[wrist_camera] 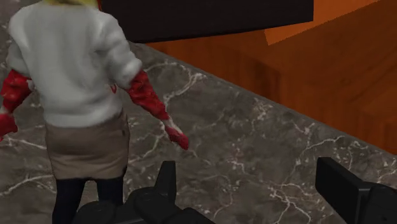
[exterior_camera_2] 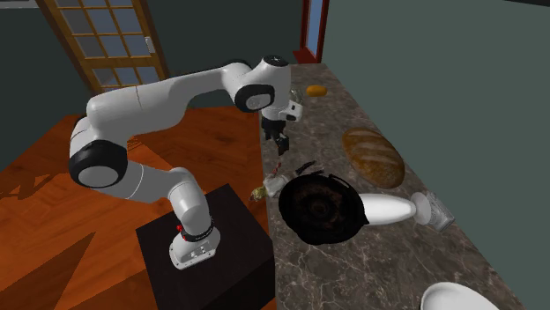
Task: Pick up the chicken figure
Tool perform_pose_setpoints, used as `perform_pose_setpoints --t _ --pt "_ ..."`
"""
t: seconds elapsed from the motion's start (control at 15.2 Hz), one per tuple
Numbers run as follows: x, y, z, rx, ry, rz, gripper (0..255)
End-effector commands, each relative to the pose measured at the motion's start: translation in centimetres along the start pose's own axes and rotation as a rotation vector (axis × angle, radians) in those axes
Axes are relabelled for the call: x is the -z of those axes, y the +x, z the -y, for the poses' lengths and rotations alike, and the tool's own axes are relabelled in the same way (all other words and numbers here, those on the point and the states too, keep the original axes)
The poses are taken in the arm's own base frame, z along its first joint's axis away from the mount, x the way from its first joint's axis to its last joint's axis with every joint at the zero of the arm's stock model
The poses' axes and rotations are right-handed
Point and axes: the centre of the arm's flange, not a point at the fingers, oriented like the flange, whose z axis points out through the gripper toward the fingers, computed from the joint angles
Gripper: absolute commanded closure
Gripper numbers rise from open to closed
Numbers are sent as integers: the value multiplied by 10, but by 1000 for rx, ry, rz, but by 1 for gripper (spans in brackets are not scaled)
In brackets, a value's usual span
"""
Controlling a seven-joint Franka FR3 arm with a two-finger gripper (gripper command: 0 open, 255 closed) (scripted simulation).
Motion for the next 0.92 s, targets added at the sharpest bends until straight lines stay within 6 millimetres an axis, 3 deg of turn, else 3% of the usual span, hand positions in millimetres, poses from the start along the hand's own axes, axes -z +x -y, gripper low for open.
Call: perform_pose_setpoints --t 0.0,0.53,0.86 --pt "-4 10 -28 8 21 16 0" --pt "-24 50 -139 35 105 77 0" --pt "-50 48 -142 35 105 77 0"
